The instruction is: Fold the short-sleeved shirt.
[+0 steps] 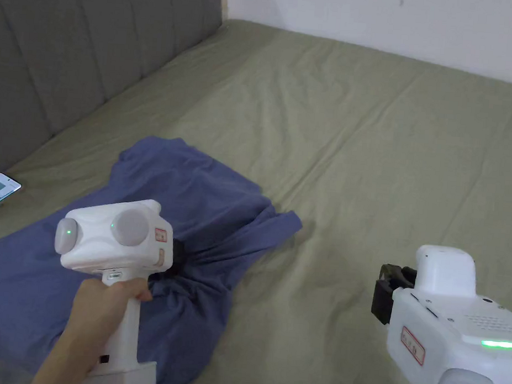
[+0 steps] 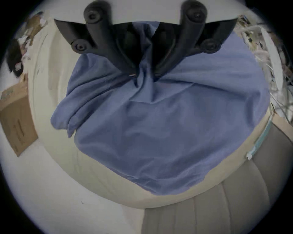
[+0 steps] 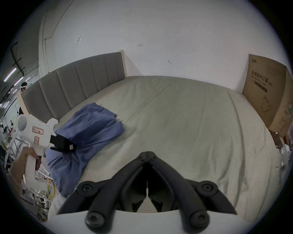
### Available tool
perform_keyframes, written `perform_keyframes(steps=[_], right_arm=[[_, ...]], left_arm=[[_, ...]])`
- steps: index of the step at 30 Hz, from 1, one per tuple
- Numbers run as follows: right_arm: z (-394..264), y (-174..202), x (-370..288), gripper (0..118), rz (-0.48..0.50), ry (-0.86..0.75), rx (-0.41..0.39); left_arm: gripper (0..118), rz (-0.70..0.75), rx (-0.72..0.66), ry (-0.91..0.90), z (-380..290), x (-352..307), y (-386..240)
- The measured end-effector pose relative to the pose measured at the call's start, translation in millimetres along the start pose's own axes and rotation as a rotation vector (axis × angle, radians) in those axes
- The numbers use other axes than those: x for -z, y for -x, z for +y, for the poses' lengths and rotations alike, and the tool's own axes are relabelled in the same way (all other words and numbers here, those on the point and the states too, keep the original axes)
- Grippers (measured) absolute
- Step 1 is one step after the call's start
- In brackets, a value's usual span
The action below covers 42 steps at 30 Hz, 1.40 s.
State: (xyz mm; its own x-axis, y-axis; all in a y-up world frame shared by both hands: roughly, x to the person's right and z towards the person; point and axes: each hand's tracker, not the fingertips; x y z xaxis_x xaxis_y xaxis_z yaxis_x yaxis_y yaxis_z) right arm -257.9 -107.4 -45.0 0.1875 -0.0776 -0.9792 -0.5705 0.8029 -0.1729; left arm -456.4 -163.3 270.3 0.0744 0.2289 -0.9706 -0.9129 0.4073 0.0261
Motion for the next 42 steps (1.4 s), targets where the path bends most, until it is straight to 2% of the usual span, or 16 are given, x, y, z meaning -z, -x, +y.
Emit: perform_keyframes(steps=[3,5,6,13,18,20,25,27,30,34,37,40,42], right_arm=[[1,-14,-15,0,-0.052,-0.019,0.021],[1,-23,-26,0,-0.086,-0.035,0.018],[2,-28,-31,0,-0.085,-0.039,0.022],[7,-66,-77,0,-0.143,-0.115,0.112],[6,-106,-119,0,-0.238,-0.190,0.188],[5,-127,-138,0,-0.282,-0.218,0.219],[-1,-178,-189,0,-0.414,-0.281,0.284],[-7,-195,-208,0,-0.474,-0.294,0.302],[-21,-218,-230,0,-0.534,-0.296,0.345],[-46,-240,-245,0,-0.585,-0.259,0.401],[-65,-241,-246,0,-0.613,-0.211,0.392],[-81,-242,-236,0,-0.601,-0.149,0.415],[-87,-241,-229,0,-0.585,-0.129,0.433]], left_arm=[[9,-0.094,-0.052,-0.091,6,-25,0],[9,-0.112,-0.029,-0.193,15,-52,-9],[9,-0.136,-0.031,-0.189,20,-62,-14],[9,-0.285,0.105,-0.269,42,-121,-101],[9,-0.467,0.309,-0.298,29,-157,-206],[9,-0.594,0.374,-0.270,15,-172,-253],[9,-0.861,0.563,-0.196,-40,-200,-346],[9,-0.925,0.626,-0.174,-64,-203,-372],[9,-0.853,0.707,-0.118,-101,-178,-405],[9,-0.702,0.748,0.019,-165,-103,-420],[9,-0.602,0.821,0.131,-214,-53,-408],[9,-0.524,0.806,0.189,-241,-23,-392],[9,-0.557,0.768,0.164,-239,-13,-384]])
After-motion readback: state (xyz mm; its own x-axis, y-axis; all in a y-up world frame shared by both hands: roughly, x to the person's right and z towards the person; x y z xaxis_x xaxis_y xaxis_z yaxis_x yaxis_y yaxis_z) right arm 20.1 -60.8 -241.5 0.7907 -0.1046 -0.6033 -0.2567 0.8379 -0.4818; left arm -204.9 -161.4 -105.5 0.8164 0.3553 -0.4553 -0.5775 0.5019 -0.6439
